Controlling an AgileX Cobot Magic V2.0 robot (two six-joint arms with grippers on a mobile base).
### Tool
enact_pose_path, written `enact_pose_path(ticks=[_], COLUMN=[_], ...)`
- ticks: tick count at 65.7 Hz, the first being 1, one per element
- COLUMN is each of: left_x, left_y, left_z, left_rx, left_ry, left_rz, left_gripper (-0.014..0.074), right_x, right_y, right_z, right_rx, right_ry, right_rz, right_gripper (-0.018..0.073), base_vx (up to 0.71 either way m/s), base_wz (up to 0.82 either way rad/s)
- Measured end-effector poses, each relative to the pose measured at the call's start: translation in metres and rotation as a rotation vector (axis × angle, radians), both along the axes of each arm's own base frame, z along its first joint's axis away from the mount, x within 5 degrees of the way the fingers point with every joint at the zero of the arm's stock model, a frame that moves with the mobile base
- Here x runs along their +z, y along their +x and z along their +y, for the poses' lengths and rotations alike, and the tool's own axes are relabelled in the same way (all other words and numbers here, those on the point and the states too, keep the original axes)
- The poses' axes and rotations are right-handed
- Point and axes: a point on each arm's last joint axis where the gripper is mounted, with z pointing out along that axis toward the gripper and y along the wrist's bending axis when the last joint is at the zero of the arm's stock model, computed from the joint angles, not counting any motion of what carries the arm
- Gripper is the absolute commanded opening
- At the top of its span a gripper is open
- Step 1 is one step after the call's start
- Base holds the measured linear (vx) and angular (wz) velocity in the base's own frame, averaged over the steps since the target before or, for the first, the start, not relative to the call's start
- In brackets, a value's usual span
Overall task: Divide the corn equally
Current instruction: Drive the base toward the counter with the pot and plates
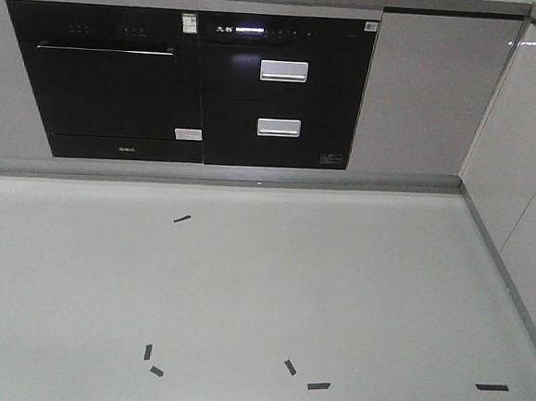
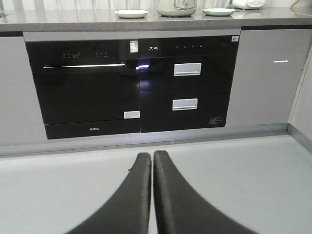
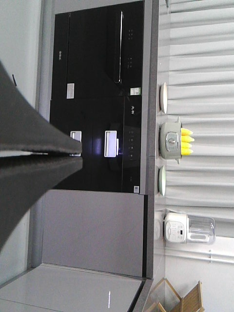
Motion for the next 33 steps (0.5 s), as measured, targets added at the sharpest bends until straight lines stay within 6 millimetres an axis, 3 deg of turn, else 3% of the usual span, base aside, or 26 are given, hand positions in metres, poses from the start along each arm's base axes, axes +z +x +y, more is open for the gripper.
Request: enact_pose_path(ticks=[33], left_x=[0.0], left_y=[0.0], left_z=[0.0], left_rx=[0.0], left_ry=[0.0], left_rz=[0.0], left_gripper=[-0.0006], right_x=[0.0], right_y=[0.0], right_z=[0.0], right_rx=[0.0], right_ry=[0.0], right_rz=[0.0], right_gripper=[-0.0009], base_vx=[0.16], base_wz=[-0.02])
